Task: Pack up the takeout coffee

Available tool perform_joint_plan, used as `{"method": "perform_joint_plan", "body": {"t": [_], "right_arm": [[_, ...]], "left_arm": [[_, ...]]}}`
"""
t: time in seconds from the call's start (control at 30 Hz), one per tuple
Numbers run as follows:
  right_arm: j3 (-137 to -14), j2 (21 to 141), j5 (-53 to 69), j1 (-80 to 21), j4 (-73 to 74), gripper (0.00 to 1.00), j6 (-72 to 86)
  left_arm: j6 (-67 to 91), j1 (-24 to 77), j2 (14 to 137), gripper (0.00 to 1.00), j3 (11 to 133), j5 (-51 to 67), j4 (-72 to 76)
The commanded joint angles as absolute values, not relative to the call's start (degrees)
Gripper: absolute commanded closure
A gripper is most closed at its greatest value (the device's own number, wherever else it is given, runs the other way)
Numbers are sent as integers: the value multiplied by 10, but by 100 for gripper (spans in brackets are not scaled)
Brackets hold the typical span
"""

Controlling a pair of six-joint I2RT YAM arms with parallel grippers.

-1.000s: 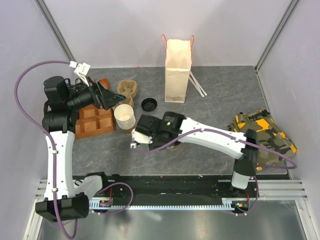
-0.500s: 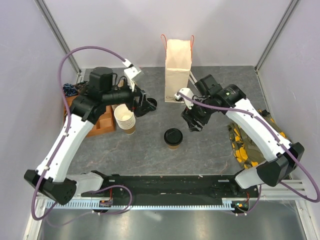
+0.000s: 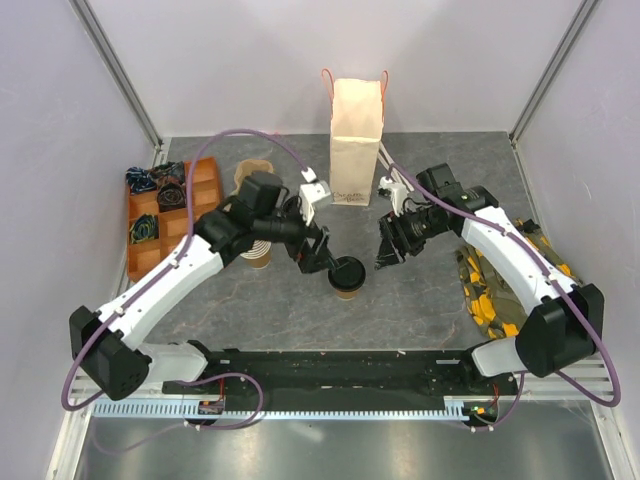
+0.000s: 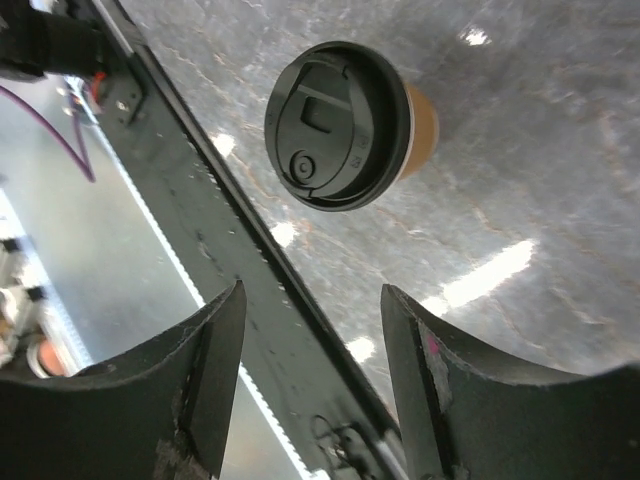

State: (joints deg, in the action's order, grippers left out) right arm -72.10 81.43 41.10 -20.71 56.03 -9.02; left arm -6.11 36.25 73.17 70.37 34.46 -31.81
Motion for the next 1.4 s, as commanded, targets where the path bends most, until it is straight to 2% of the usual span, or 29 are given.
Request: {"method": "perform_joint_plan", "body": {"t": [0.0,0.07,0.23,0.4,0.47,0.73,0.9,1.1,1.23,1.3,1.37], "right_arm": [[-675,787,460,-205,459,36,-16],[-662,788,462,-205,441,37,-1],[-660,800,461,-206,428,40,20],[-653,809,453,-205,423,55,25],[-651,811,451,-205,421,62,30],[-650,819,451,-205,420,63,30],[-657,818,461,-205,415,64,32],[-668,808,451,-206,409,64,22],[-665,797,452,-205,388,63,28],[-652,790,455,-206,358,63,46],[-643,781,461,-206,348,63,58]], "left_arm": [[-82,391,711,4,632,320,-252],[-76,398,716,9,612,321,-213],[-100,421,755,35,569,311,-156],[-151,432,780,49,552,290,-110],[-170,436,784,51,546,284,-101],[-253,441,760,55,503,271,-76],[-339,437,630,55,455,350,-98],[-197,437,593,61,481,347,-145],[-65,431,588,64,509,415,-173],[-11,414,577,64,479,466,-114],[45,396,588,66,471,469,-120]]}}
